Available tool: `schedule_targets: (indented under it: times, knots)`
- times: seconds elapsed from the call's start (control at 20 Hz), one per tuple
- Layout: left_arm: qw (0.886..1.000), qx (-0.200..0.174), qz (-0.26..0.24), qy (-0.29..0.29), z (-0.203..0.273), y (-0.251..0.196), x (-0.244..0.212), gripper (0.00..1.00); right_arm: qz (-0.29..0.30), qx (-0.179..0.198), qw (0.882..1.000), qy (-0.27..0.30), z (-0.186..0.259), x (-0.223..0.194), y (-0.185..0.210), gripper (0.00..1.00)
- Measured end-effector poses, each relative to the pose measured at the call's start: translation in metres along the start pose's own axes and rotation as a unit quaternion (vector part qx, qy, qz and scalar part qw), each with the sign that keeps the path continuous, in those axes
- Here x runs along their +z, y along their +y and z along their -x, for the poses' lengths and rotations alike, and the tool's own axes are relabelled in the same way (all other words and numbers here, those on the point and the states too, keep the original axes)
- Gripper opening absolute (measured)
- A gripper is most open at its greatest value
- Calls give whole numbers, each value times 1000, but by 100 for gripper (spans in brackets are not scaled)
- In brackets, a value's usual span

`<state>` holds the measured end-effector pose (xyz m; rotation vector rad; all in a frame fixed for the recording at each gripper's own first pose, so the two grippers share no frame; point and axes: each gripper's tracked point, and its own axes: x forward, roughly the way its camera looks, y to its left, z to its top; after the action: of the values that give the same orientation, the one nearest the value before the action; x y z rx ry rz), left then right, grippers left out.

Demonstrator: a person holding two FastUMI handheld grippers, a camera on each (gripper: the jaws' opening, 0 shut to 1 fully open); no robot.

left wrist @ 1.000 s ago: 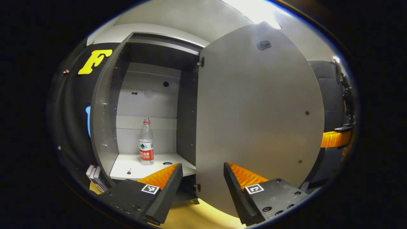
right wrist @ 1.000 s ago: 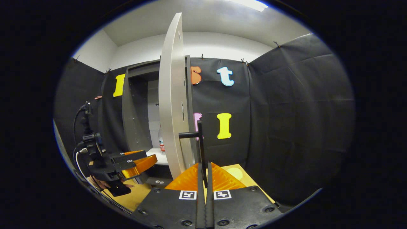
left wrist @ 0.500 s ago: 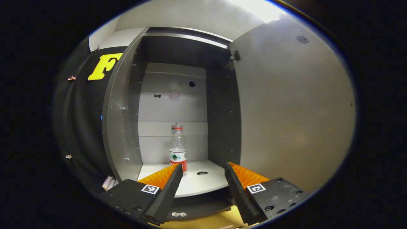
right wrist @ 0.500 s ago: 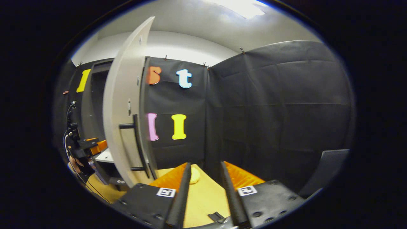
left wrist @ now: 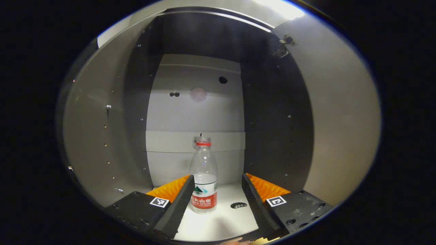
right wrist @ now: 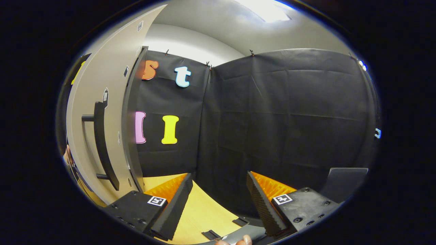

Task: Open the cabinet door with the right hand, grasp the bottle in the cabinet with the left hand and place it on the coaster, then close the cabinet door with the right hand.

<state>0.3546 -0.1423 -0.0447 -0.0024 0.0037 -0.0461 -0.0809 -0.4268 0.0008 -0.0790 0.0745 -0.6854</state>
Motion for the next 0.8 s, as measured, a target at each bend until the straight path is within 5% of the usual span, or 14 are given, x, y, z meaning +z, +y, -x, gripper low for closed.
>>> schedule_targets:
  times: [0.7, 0.75, 0.8]
  knots:
    - [999, 12, -8, 41, -86, 20, -35, 89, 31, -26, 999, -3, -34, -1, 1, 98]
    - [999, 9, -8, 46, -86, 17, -35, 78, 28, -29, 999, -5, -31, 1, 0, 98]
    - [999, 2, -5, 48, -80, 15, -35, 78, 26, -33, 999, -5, -28, 2, -1, 98]
